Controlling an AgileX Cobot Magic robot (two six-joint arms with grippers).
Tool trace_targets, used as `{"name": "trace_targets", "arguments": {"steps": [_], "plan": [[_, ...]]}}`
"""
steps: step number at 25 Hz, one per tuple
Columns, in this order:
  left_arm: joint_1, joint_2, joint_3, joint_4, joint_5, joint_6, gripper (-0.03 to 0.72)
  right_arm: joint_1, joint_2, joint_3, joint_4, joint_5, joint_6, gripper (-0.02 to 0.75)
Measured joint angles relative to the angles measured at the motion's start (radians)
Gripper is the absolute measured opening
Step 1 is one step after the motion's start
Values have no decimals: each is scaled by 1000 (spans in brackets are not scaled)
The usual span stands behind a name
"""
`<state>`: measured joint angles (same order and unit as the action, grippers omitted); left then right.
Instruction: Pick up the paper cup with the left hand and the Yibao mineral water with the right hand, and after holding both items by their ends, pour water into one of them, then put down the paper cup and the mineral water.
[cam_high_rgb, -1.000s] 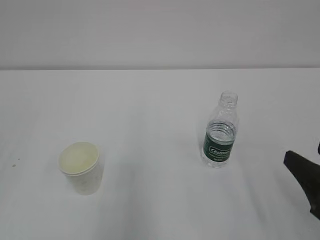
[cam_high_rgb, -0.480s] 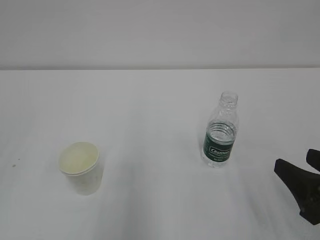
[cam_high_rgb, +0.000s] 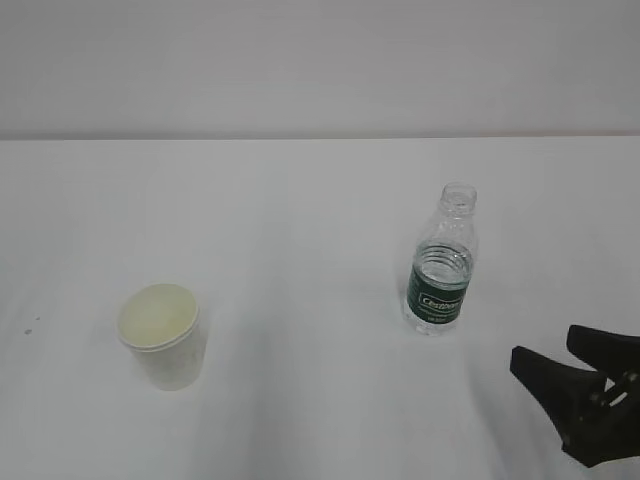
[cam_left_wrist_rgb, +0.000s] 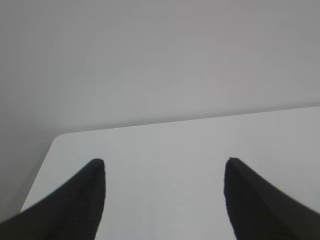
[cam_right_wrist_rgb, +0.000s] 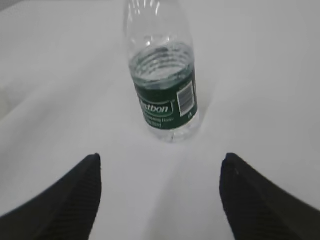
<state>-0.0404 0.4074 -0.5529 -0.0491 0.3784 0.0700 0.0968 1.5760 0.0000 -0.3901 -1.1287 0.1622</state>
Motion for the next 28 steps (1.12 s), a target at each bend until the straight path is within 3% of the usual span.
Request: {"name": "trace_targets", "arguments": {"steps": [7,28], "plan": [[0,0,0,6,0,0,529,0,143,-9,0,-8,-45,577],[0,0,0,35,2,0,529,0,159,-120,0,-18,-175,582]]}}
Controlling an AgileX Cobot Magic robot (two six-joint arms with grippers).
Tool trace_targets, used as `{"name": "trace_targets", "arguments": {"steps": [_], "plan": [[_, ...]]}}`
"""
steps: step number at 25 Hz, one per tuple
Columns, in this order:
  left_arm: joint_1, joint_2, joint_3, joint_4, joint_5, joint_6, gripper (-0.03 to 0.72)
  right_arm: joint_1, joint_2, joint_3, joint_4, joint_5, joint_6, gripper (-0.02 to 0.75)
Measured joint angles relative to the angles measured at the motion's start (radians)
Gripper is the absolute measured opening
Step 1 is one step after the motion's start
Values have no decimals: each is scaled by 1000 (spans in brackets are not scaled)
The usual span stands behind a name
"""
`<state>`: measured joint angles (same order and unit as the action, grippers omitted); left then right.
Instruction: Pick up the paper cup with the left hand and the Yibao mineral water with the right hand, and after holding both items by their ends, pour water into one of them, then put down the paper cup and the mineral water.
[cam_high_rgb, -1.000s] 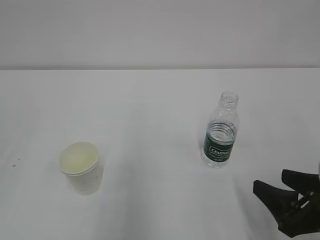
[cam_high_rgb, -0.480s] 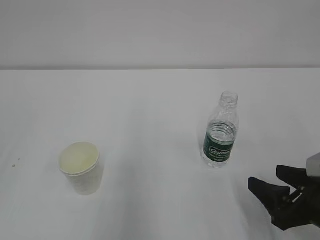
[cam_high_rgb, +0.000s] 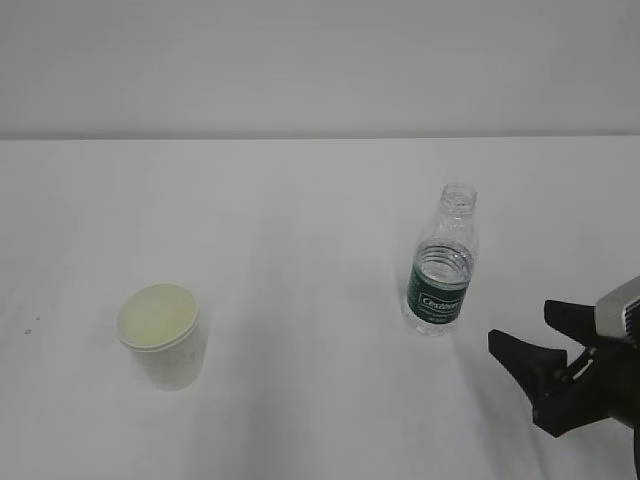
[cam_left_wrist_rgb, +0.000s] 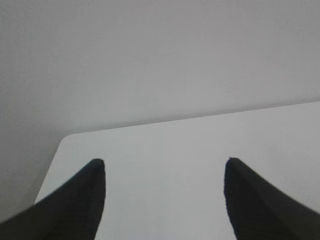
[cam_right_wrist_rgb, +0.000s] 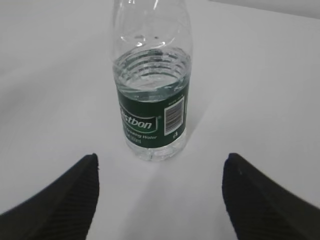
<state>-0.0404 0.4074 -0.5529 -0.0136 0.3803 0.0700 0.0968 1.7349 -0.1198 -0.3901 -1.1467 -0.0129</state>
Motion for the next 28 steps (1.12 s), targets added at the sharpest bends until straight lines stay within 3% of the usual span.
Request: {"name": "trace_targets", "arguments": {"steps": [28], "plan": [[0,73,2,14,51,2,529,0,181,-140,-37,-2,-47,607]]}}
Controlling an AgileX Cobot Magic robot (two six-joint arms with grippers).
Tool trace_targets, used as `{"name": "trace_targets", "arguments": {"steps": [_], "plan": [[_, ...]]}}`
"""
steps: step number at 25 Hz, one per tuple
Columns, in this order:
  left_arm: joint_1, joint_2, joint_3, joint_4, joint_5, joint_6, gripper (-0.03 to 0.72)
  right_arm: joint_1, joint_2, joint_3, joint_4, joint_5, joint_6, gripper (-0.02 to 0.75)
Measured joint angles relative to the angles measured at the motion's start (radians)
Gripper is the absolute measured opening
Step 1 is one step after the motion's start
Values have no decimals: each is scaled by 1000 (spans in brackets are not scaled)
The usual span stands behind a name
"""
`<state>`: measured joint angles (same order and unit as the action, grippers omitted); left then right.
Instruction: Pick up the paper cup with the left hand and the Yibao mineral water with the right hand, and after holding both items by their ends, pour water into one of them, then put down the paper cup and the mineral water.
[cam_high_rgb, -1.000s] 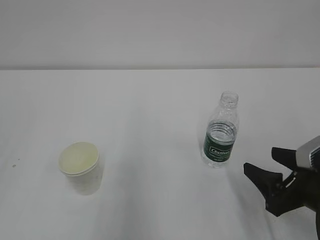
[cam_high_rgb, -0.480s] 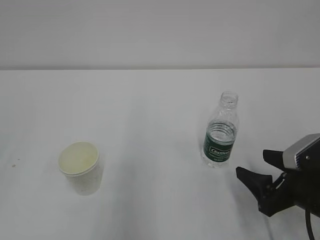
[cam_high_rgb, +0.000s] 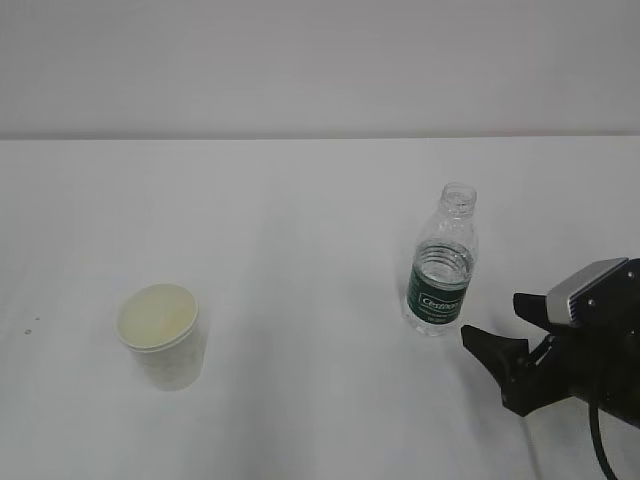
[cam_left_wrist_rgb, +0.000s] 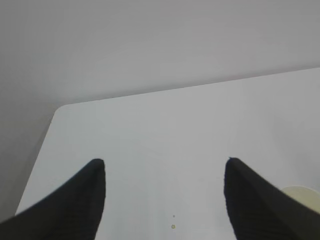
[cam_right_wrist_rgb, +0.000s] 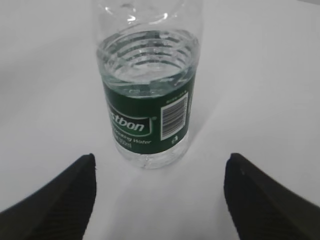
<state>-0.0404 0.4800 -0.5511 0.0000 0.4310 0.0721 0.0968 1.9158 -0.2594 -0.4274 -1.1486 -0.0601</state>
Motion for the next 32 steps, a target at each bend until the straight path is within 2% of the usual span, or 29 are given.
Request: {"name": "trace_targets", "arguments": {"steps": [32], "plan": [[0,2,0,0,-8,2,529,0,96,-162,-94,0,71,608]]}}
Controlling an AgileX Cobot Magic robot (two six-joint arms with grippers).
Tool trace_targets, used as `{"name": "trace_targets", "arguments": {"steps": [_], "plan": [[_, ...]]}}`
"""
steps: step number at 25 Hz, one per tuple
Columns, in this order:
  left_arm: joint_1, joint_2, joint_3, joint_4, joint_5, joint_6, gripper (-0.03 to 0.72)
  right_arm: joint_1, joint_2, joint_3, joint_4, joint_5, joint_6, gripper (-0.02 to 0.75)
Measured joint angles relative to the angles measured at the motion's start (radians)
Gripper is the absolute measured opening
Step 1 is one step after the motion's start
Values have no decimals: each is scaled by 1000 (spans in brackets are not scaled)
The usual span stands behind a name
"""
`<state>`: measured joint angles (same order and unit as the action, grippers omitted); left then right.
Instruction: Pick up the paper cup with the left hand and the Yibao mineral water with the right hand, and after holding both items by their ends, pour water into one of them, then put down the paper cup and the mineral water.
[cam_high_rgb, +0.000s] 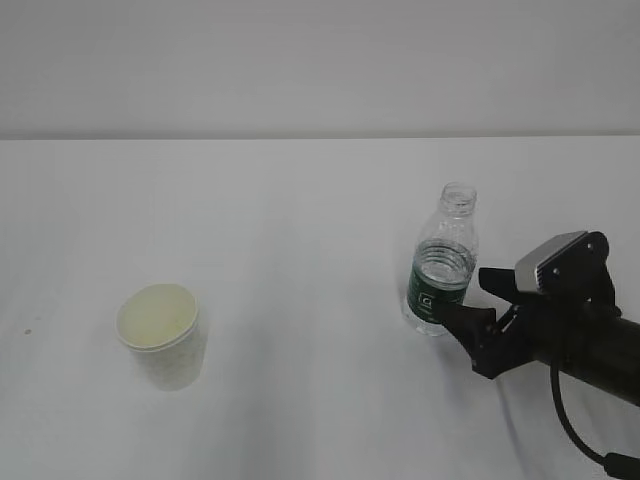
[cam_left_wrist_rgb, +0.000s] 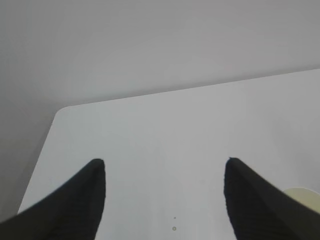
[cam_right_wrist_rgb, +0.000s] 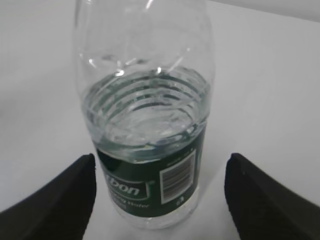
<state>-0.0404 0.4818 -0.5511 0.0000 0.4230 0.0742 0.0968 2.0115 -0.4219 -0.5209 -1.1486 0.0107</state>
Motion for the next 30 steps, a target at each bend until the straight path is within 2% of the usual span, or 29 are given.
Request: {"name": "trace_targets", "arguments": {"steps": [30], "plan": [[0,0,0,0,0,0,529,0,142,-129,-106,-1,22,611]]}}
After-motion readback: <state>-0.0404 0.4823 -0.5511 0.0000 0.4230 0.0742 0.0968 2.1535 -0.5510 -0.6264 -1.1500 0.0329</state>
